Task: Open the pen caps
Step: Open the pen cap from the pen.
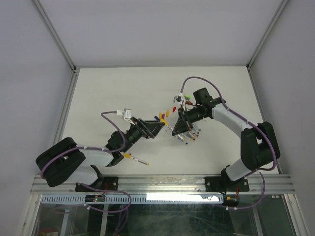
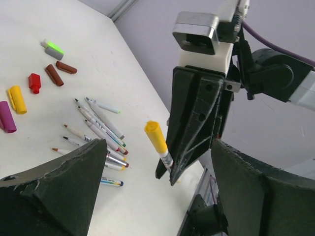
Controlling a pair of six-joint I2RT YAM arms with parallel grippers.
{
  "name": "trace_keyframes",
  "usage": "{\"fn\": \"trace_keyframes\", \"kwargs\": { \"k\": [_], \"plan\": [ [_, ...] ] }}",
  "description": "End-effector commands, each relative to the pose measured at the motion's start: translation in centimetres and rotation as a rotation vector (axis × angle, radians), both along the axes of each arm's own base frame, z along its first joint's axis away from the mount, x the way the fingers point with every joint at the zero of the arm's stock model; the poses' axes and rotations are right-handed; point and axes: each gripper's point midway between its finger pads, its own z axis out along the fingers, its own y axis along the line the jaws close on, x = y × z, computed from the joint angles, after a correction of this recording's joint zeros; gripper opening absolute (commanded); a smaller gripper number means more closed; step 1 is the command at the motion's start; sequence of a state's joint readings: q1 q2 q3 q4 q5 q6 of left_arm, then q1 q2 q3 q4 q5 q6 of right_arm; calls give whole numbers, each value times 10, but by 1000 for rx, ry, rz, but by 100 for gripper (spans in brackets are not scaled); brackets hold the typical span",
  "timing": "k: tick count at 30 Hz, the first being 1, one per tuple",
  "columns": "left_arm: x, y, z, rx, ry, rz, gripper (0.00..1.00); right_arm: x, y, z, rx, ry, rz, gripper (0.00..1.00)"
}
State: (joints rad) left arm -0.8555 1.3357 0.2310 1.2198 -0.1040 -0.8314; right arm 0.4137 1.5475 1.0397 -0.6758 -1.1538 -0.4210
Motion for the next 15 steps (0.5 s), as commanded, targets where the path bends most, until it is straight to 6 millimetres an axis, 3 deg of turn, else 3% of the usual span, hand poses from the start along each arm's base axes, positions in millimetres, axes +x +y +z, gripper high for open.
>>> {"fn": "trace_keyframes", "kwargs": {
  "k": [1, 6, 8, 9, 15],
  "plan": [
    [18, -2, 29, -118, -2, 52, 82, 1, 3, 17, 60, -50, 14, 0],
    [24, -13, 28, -127, 34, 51, 64, 6, 3, 13, 37, -49, -8, 0],
    [24, -17, 29, -137, 52, 42, 61, 8, 3, 10, 23, -51, -21, 0],
    [26, -21, 19, -116, 75, 41, 59, 9, 3, 9, 16, -50, -28, 0],
    [27, -33, 7, -106, 126, 25, 47, 12, 4, 6, -2, -48, -46, 0]
  ]
}}
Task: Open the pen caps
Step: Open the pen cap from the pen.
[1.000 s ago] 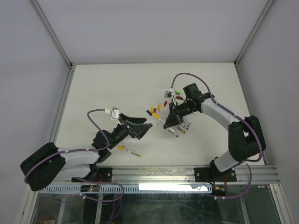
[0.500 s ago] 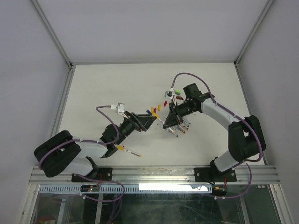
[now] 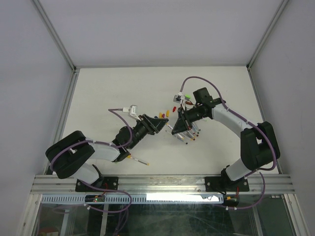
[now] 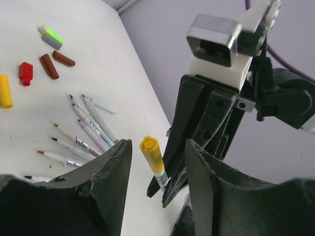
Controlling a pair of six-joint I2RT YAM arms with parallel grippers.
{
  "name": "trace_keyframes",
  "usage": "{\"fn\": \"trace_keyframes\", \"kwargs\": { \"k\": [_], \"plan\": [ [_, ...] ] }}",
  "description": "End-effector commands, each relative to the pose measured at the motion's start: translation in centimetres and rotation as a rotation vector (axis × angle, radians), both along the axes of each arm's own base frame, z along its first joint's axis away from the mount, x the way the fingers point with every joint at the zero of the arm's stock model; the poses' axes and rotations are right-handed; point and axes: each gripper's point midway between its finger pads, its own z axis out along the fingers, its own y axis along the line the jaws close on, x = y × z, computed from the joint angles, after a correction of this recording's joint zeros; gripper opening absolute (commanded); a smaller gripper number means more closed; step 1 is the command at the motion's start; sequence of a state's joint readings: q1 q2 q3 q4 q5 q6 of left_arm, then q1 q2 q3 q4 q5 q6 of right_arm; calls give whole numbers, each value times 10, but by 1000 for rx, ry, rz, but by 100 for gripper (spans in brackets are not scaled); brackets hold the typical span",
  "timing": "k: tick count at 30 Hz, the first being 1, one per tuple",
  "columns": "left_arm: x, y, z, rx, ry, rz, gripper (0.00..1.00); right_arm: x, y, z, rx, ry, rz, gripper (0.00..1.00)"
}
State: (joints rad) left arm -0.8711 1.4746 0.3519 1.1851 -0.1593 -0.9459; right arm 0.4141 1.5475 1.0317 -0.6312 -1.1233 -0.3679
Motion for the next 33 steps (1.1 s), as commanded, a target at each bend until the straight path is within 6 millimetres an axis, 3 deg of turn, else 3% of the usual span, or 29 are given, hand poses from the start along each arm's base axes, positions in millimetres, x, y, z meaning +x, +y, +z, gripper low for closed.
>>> {"fn": "trace_keyframes", "kwargs": {
  "k": [1, 5, 12, 20, 22, 26, 33],
  "plan": [
    [4, -9, 13, -59, 11, 4, 46, 6, 3, 9, 18, -51, -16, 0],
    [4, -15, 12, -60, 17, -4, 34, 6, 4, 6, 7, -49, -17, 0],
    [9, -6, 14, -57, 20, 45, 31, 4, 5, 1, -15, -60, -11, 0],
    [11, -1, 26, -63, -4, 71, 0, 4, 6, -3, -33, -69, -9, 0],
    [17, 7, 27, -62, -7, 106, 0, 3, 7, -5, -41, -71, -5, 0],
    [38, 48, 60, -121, -56, 221, 0, -1, 9, -11, -63, -74, 5, 0],
    [68, 130, 84, -150, -94, 475, 0, -6, 15, -20, -98, -78, 21, 0]
  ]
}}
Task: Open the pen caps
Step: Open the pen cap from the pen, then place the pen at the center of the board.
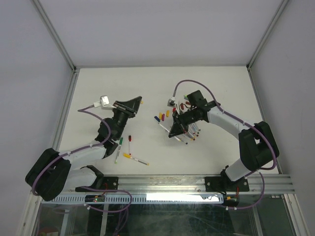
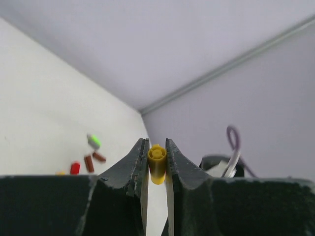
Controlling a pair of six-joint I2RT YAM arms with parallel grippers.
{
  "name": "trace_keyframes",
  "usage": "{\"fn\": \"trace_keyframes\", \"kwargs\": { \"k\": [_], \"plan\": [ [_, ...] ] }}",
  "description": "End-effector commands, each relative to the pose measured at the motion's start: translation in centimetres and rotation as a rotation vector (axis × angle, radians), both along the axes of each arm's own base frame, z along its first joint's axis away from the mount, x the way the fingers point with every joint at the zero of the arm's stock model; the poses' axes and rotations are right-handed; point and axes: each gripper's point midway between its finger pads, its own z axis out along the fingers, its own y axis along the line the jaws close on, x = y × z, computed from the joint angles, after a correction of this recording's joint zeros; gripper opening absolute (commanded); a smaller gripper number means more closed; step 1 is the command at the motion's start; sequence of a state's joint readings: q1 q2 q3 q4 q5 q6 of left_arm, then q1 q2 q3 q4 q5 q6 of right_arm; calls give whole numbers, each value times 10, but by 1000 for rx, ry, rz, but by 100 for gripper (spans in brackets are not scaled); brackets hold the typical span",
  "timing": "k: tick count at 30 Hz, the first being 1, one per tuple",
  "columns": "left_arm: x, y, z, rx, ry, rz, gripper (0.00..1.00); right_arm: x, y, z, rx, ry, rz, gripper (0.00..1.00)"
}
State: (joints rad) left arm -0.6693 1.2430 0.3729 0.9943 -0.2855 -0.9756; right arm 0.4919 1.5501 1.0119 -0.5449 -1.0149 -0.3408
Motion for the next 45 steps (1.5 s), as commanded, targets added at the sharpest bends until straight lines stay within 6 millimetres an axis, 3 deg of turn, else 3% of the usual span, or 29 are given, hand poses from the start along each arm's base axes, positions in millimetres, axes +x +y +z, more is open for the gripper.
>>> {"fn": "trace_keyframes", "kwargs": {
  "k": [1, 5, 9, 16, 27, 45],
  "plan": [
    [10, 53, 35, -60, -84, 182, 0, -5, 1, -4, -35, 1, 3, 0],
    [8, 75, 39, -53, -80, 238, 0, -4, 1, -6, -50, -13, 0, 0],
    [0, 74, 36, 5, -71, 202, 0, 0, -6, -14, -123, -76, 7, 0],
    [-18, 57, -5, 191, 32, 64, 0, 2, -15, -30, -250, -177, 10, 0],
    [-35, 56, -58, 256, 177, 2, 0, 10, -17, -59, -423, -243, -20, 0],
    [-37, 58, -68, 249, 207, 3, 0, 18, -23, -86, -580, -284, -48, 1]
  ]
}}
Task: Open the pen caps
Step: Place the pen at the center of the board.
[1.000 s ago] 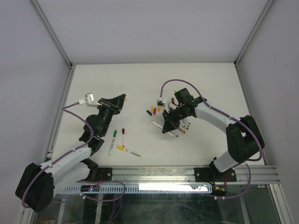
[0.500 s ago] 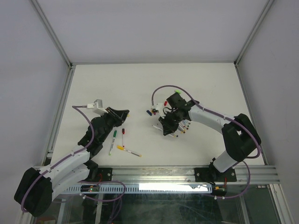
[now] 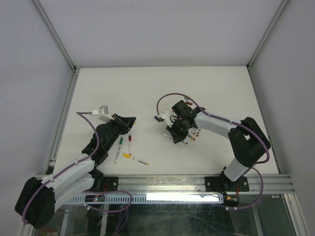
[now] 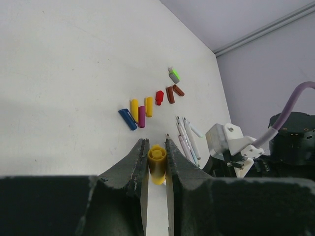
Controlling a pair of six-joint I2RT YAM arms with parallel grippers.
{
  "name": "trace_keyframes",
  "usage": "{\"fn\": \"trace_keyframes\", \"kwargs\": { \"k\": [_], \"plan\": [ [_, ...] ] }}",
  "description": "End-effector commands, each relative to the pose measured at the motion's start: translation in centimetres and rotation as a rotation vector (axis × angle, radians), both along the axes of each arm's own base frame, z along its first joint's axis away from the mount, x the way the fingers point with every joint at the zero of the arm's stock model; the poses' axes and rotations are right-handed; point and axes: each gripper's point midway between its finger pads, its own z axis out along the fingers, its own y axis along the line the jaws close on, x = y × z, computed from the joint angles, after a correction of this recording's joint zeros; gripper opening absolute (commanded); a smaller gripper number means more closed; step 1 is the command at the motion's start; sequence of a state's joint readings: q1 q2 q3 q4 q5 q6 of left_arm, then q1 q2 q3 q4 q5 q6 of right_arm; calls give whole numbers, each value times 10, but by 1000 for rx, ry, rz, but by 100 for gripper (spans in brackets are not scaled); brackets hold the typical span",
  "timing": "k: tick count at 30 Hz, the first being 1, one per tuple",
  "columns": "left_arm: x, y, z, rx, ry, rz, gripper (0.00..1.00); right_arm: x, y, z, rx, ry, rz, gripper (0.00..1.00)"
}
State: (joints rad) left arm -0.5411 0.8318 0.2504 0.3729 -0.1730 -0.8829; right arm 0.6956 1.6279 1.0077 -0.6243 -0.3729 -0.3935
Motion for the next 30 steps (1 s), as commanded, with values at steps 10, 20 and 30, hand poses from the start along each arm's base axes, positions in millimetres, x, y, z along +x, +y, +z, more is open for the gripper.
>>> {"fn": "trace_keyframes", "kwargs": {
  "k": [10, 20, 30],
  "plan": [
    [-1, -3, 7, -34, -16, -18, 0, 17, 9, -6, -58, -89, -36, 7],
    [0, -6, 2, -30, -5, -34, 0, 17, 6, -12, -89, -94, -40, 15],
    [0, -7, 1, -30, -4, -38, 0, 18, 3, -16, -113, -88, -43, 20]
  ]
}}
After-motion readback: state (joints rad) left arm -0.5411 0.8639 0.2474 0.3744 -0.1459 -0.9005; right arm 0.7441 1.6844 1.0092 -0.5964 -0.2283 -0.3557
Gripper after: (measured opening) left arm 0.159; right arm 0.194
